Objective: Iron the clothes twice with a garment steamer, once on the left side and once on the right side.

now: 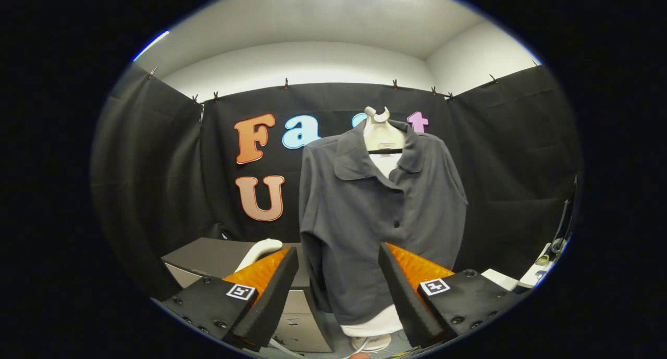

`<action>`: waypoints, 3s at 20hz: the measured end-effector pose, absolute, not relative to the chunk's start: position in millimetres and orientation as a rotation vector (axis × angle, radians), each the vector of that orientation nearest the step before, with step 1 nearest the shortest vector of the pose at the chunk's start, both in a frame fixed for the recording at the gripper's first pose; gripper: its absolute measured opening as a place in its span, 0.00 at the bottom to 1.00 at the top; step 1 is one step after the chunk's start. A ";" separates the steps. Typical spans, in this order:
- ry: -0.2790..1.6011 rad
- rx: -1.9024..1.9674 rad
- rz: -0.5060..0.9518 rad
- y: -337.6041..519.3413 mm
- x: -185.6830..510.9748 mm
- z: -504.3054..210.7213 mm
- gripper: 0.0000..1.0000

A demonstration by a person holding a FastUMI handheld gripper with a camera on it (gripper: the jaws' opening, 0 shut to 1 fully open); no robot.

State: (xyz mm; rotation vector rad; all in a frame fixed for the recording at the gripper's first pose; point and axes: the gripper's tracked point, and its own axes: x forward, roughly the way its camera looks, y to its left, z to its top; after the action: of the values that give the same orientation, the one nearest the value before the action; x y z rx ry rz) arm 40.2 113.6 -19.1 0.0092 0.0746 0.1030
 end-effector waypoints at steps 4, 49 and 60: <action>0.113 0.005 0.168 174.2 55.5 -34.9 0.99; 0.824 -0.100 0.143 396.9 301.4 -288.4 0.51; 0.720 -0.003 0.179 388.4 289.5 -253.0 0.38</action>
State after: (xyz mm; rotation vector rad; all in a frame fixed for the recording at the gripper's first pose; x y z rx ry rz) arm 289.5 388.4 -253.0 -0.0032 0.7204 0.1787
